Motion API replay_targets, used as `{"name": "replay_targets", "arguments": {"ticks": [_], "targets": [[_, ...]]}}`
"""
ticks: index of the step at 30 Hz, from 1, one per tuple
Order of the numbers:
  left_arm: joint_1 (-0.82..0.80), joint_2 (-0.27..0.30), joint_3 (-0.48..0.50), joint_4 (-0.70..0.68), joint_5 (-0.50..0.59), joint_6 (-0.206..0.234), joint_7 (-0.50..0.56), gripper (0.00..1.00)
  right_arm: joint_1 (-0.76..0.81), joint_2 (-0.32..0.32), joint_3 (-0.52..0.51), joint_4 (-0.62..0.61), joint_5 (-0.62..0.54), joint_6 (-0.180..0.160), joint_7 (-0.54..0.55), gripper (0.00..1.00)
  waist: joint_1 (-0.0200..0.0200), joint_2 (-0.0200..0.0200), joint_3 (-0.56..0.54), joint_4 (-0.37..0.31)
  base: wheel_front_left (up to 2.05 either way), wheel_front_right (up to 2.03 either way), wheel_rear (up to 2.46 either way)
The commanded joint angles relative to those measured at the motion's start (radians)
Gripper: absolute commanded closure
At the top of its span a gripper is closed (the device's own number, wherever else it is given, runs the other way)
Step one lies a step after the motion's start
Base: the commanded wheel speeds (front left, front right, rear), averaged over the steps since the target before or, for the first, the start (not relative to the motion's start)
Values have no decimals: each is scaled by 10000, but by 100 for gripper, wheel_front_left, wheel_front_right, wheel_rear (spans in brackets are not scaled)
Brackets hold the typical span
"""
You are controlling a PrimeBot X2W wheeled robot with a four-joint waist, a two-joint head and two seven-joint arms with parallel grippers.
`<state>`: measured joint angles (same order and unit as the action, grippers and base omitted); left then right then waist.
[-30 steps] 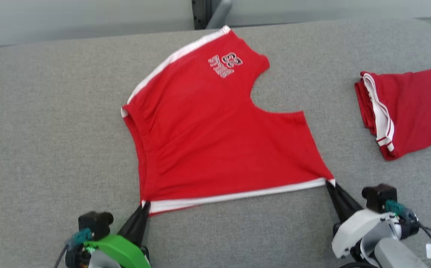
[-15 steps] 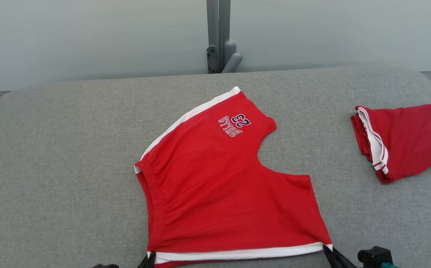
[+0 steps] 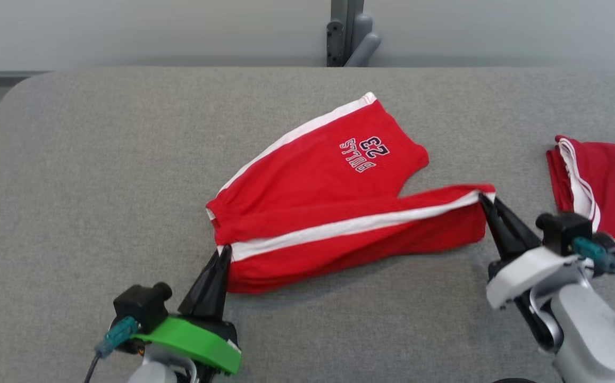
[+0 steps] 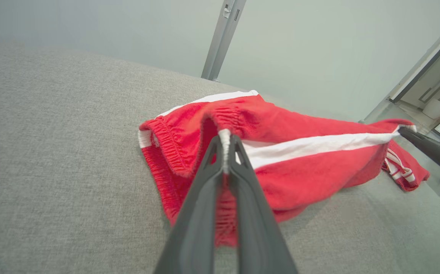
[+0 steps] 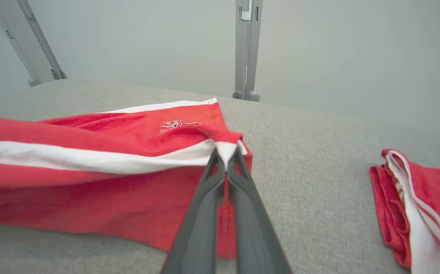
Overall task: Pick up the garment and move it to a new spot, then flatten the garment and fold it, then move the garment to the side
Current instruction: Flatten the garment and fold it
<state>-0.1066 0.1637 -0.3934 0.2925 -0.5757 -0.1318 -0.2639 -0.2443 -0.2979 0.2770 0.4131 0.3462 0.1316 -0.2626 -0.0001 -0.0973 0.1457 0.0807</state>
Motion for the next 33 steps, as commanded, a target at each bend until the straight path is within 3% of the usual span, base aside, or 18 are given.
{"name": "replay_targets", "arguments": {"ticks": [1, 15, 22, 29, 30, 31, 32, 33], "targets": [[-392, -53, -28, -90, 36, 20, 7, 100, -655, -99, 75, 190, -140, -22, -21, 100, 1, -1, 867, 601, 0, 0, 0], [-3240, -830, -250, 71, -495, 20, 7, 100, -6144, -505, 1244, 3361, -436, -22, -20, 100, 1, -1, 3509, 1793, 0, 0, 0], [-3827, -1081, 416, 44, -192, 20, 7, 100, -7932, -598, 1803, 4490, -573, -22, -21, 100, 1, -1, 4304, 2143, 0, 0, 0], [-4163, -1117, 319, -22, -372, 20, 7, 100, -8982, -575, 2063, 5335, -755, -22, -21, 100, 1, -1, 4827, 2343, 0, 0, 0], [-4189, -1120, 312, -23, -395, 20, 7, 95, -9049, -551, 2004, 5476, -725, -22, -21, 100, 1, -1, 4859, 2343, 0, 0, 0], [-4219, -1119, 317, -38, -381, 20, 7, 64, -9097, -538, 1944, 5605, -717, -22, -21, 47, 1, -1, 4883, 2336, 0, 0, 0], [-4237, -1120, 339, -53, -370, 20, 7, 8, -9126, -490, 1894, 5688, -685, -22, -21, 0, 1, -1, 4906, 2320, 0, 0, 0], [-4252, -1116, 367, -78, -278, 20, 7, 0, -9108, -447, 1859, 5752, -665, -22, -19, 0, 1, -1, 4914, 2298, 0, 0, 0]]}}
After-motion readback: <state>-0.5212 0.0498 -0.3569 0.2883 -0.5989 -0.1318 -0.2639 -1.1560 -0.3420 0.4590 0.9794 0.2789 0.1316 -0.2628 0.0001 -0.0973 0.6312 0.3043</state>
